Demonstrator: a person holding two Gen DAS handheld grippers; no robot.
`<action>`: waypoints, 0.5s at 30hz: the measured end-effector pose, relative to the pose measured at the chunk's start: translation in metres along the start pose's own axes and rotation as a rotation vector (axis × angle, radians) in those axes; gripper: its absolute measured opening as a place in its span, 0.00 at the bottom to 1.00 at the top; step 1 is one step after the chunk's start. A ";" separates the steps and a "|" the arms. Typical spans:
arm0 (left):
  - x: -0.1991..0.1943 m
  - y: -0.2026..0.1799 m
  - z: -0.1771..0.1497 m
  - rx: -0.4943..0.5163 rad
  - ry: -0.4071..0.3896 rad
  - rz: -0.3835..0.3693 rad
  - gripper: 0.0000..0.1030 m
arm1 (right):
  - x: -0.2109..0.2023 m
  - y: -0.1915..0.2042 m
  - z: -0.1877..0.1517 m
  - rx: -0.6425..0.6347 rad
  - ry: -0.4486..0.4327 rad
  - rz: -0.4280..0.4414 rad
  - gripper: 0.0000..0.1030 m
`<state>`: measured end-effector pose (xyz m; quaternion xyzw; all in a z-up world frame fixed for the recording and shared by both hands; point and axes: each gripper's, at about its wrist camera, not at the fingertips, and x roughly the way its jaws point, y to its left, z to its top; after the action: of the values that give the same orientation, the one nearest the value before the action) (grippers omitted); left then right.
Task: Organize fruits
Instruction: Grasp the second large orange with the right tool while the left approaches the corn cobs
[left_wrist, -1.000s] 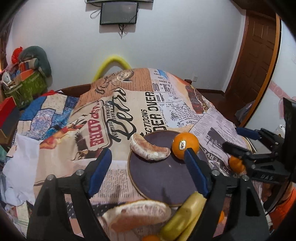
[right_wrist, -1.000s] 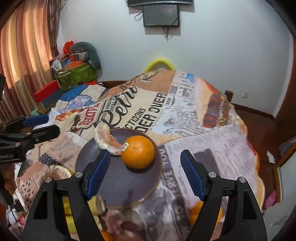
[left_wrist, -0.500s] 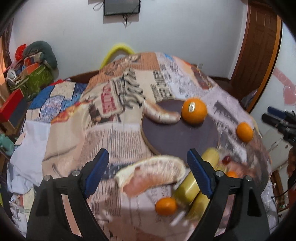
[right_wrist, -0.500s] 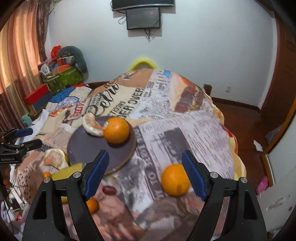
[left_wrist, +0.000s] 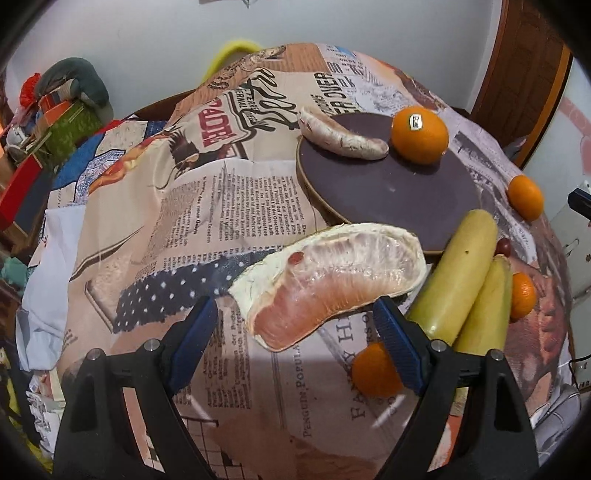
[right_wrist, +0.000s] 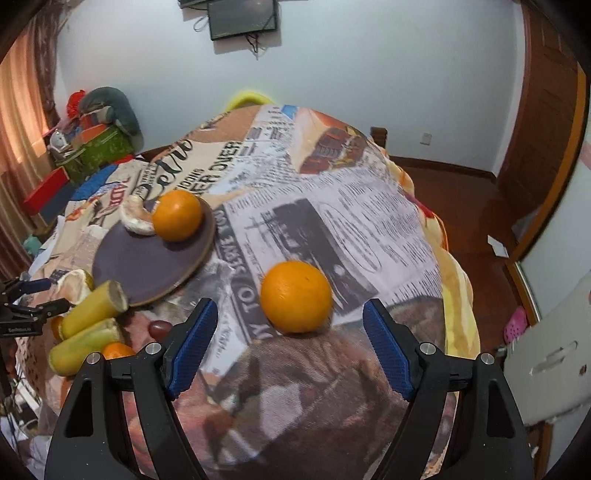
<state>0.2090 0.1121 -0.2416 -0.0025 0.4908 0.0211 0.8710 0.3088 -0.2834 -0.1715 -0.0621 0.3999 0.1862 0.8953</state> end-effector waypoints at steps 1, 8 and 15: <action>0.002 -0.001 0.001 0.007 0.005 0.004 0.87 | 0.002 -0.002 -0.002 0.004 0.011 0.000 0.76; 0.006 0.002 0.006 0.028 0.010 0.013 0.94 | 0.024 -0.005 -0.004 -0.009 0.059 -0.007 0.76; 0.010 0.000 0.010 0.107 0.008 0.018 1.00 | 0.046 -0.004 -0.005 -0.001 0.096 -0.003 0.76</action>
<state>0.2222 0.1127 -0.2449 0.0483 0.4948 0.0028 0.8677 0.3355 -0.2755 -0.2087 -0.0718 0.4422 0.1820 0.8753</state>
